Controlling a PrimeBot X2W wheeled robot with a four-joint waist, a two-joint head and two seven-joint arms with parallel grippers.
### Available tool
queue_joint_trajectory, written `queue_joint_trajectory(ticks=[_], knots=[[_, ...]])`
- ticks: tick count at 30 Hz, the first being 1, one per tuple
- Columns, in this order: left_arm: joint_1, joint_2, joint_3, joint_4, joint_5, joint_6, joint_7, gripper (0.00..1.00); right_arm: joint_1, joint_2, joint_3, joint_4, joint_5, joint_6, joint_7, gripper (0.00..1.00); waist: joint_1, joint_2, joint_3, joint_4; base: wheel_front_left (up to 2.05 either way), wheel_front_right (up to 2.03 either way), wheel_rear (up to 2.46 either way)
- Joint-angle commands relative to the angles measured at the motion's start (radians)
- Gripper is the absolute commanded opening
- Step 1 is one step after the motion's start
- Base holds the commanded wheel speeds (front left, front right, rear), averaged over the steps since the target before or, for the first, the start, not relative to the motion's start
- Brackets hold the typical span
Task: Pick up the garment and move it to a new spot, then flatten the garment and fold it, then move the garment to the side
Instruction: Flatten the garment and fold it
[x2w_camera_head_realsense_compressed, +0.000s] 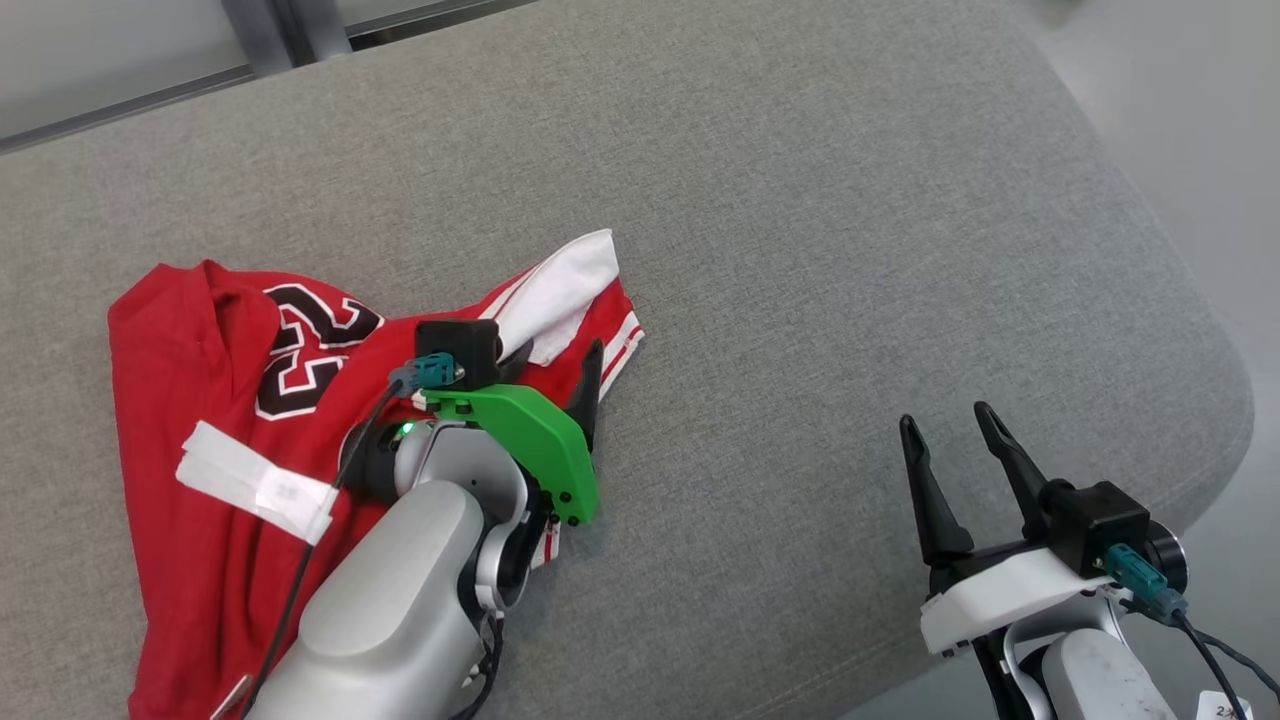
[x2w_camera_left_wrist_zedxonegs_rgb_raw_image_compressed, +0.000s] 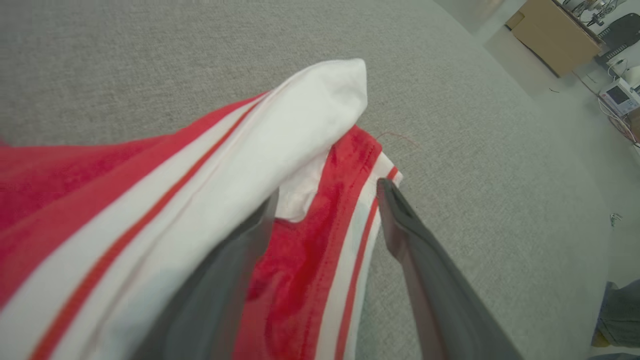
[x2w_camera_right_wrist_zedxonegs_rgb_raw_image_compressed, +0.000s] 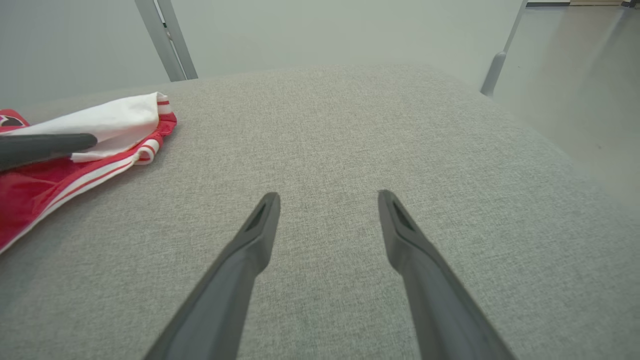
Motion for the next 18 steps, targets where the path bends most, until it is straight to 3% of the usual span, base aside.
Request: queue_joint_trajectory(ticks=[1,18], knots=[[-0.025,0.013,-0.001,0.020,0.009,-0.004,-0.009,1.00,0.002,0.000,0.001,-0.001,0.009,-0.001,-0.003,1.00,0.0000,-0.0001,0.001,-0.006,0.00,0.00,0.00],[-0.088,0.043,-0.054,0.144,0.057,-0.034,0.009,1.00,0.001,0.000,0.002,0.001,0.025,-0.001,-0.003,1.00,0.0000,-0.0001,0.003,-0.005,0.00,0.00,0.00]])
